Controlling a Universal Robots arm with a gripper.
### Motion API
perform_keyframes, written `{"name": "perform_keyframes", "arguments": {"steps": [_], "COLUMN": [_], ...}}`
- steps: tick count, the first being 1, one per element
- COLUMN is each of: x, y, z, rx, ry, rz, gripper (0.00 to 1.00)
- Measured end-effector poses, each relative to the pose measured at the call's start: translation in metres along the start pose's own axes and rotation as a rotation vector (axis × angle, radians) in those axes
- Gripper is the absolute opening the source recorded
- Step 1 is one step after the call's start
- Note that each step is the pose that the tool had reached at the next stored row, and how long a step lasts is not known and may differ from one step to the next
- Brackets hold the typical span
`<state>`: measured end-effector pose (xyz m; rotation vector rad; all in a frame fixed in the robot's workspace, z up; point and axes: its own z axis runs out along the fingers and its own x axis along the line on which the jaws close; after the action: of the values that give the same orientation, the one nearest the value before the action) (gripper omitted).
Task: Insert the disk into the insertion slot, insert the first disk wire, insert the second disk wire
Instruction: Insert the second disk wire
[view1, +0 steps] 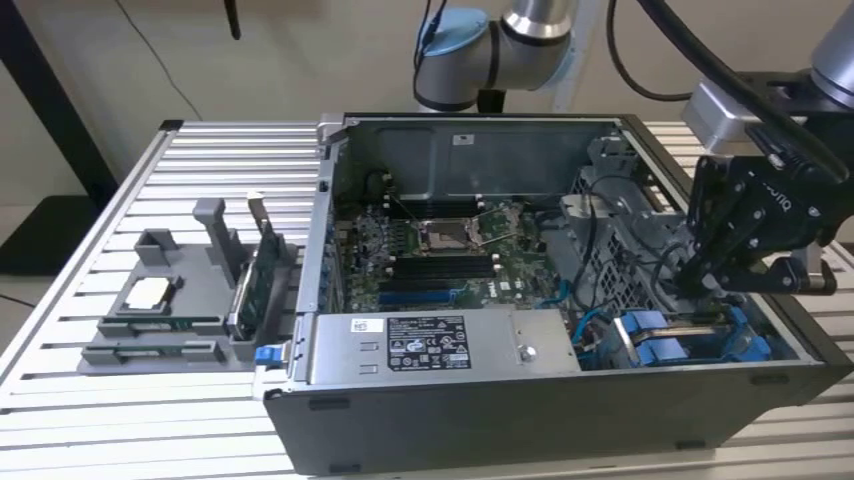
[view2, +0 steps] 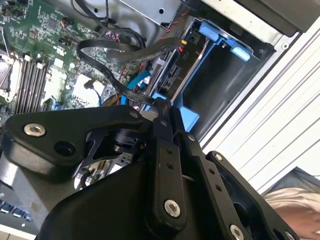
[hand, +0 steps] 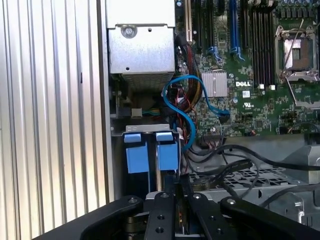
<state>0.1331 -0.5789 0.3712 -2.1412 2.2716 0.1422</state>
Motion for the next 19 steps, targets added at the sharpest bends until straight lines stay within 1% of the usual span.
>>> {"name": "perform_keyframes", "arguments": {"steps": [1,7,14,15,17,19], "x": [0.0002,0.0012,0.0011,0.0010,0.0008,0.0008], "y": [-0.0001,-0.0022,-0.0101,-0.0103,-0.0105,-0.0111], "z": [0.0016,0.0115,0.0181,0.0188,0.0207,0.0225], "rx": [0.0016,0.0052,0.0062,0.0072,0.0144,0.0180], "ry": [-0.0001,-0.0003,-0.0003,-0.0001,-0.0005,-0.0008], "rz": [0.000,0.000,-0.001,-0.002,-0.005,-0.008], "gripper": [0.16,0.16,0.16,0.16,0.16,0.16]}}
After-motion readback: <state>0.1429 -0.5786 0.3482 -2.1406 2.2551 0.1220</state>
